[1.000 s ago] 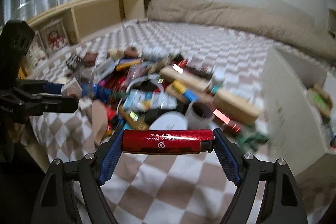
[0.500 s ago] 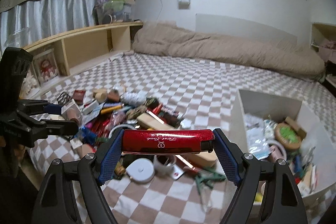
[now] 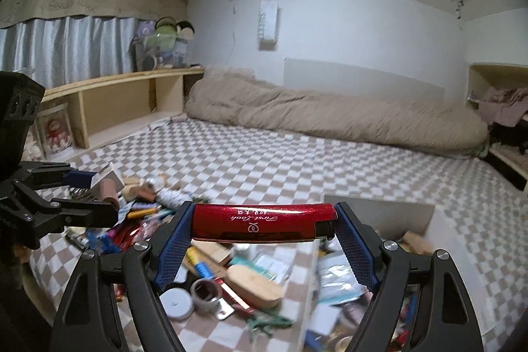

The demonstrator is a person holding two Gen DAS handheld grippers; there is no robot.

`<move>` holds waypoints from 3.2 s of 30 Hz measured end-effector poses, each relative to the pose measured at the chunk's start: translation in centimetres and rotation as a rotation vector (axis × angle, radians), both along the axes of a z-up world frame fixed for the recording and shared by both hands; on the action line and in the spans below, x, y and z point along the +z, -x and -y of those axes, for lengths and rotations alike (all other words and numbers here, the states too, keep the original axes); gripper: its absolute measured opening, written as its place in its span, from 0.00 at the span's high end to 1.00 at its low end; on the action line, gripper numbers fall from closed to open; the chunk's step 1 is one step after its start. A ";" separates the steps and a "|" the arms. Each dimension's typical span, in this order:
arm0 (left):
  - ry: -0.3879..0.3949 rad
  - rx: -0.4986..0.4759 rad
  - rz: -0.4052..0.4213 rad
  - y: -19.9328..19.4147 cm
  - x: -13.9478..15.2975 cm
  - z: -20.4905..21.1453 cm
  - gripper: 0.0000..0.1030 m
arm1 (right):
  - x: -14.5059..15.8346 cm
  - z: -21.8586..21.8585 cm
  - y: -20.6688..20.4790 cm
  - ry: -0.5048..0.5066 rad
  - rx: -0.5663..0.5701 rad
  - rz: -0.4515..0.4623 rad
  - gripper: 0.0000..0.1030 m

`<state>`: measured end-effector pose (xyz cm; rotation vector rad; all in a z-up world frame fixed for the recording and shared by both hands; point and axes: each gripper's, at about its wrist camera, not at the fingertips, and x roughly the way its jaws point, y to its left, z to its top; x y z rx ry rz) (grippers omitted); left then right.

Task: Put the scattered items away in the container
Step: 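Lift the red tube and polish box and carry both toward the SHOES box, then open the right tool dropping the red tube into the box while the left tool lowers the polish box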

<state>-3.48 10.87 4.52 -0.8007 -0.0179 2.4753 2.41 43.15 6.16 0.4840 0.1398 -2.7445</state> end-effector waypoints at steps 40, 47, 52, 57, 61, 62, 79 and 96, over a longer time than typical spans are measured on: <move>-0.065 -0.201 0.021 3.2 0.6 -15.0 0.16 | -6.5 -14.9 3.4 -0.056 -0.357 0.352 0.19; -0.067 -0.218 0.065 3.5 -0.3 -16.7 0.16 | -8.2 -14.7 3.4 -0.078 -0.320 0.426 0.19; -0.055 -0.224 0.076 3.5 -0.9 -17.3 0.16 | -8.3 -14.5 3.4 -0.089 -0.317 0.450 0.19; -0.050 -0.217 0.095 3.8 -1.6 -17.5 0.16 | -8.2 -14.3 3.1 -0.089 -0.312 0.462 0.19; -0.046 -0.212 0.106 3.9 -1.9 -17.7 0.16 | -8.4 -14.3 3.2 -0.089 -0.312 0.478 0.19; -0.046 -0.212 0.108 4.0 -2.0 -17.7 0.16 | -8.5 -14.2 3.2 -0.097 -0.312 0.488 0.19; -0.007 -0.205 0.179 5.5 -4.1 -19.5 0.16 | -7.9 -13.8 2.6 -0.083 -0.259 0.501 0.00; 0.074 -0.287 0.298 9.0 -5.5 -25.1 0.16 | -8.3 -15.5 2.6 -0.077 -0.316 0.497 0.00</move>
